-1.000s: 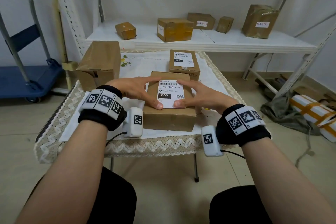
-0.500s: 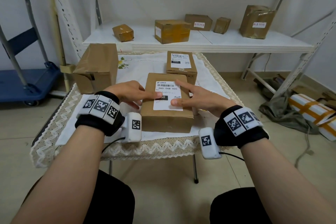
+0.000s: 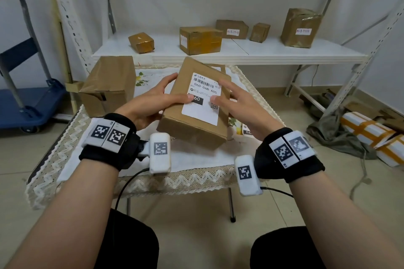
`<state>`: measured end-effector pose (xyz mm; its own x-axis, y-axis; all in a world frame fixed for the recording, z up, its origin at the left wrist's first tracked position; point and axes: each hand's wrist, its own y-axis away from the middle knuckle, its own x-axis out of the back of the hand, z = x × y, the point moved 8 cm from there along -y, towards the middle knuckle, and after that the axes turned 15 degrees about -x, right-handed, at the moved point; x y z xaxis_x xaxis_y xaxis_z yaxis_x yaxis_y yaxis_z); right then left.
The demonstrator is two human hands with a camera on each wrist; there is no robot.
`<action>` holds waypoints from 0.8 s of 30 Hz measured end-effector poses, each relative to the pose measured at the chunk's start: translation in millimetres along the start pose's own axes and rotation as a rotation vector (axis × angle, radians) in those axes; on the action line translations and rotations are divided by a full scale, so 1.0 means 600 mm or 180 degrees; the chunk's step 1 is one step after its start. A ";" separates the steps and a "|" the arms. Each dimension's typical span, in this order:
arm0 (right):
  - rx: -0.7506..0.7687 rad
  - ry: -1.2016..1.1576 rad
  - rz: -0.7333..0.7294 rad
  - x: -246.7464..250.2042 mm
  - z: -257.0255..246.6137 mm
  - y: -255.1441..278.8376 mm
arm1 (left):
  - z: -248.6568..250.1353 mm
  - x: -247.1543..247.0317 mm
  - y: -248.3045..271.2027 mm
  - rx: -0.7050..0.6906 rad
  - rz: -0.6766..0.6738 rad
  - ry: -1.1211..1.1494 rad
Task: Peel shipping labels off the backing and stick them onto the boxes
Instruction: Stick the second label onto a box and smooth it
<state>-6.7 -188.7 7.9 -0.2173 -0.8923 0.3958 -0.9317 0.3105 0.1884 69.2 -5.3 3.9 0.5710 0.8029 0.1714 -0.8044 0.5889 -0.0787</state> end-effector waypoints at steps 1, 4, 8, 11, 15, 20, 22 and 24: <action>0.0123 0.0058 0.0094 0.002 -0.008 0.005 | 0.003 -0.001 -0.002 -0.0039 0.0034 0.0062; 0.0511 0.0576 0.0552 0.003 -0.034 0.018 | 0.010 -0.005 -0.004 -0.0099 0.0089 0.0195; 0.0918 0.1532 0.0989 -0.014 -0.051 0.031 | 0.019 -0.015 -0.005 -0.0103 0.0034 0.0297; 0.1016 0.1810 0.1203 -0.016 -0.046 0.027 | 0.023 -0.021 -0.002 -0.0095 -0.0142 0.0286; 0.0952 0.1974 0.1486 -0.002 -0.042 0.018 | 0.028 -0.030 0.003 -0.0119 -0.0411 0.0162; 0.0715 0.1918 0.1609 0.025 -0.035 0.006 | 0.030 -0.039 0.011 -0.0177 -0.0660 0.0017; 0.0602 0.1873 0.1627 0.036 -0.034 0.001 | 0.027 -0.040 0.011 -0.0185 -0.0697 -0.0006; 0.0527 0.1804 0.1609 0.042 -0.031 -0.003 | 0.023 -0.041 0.010 -0.0183 -0.0727 -0.0011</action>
<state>-5.2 -205.6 34.3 -0.4870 -0.3377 0.8055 -0.8001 0.5424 -0.2563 48.4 -22.8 12.8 0.7365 0.6479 0.1946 -0.6436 0.7596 -0.0932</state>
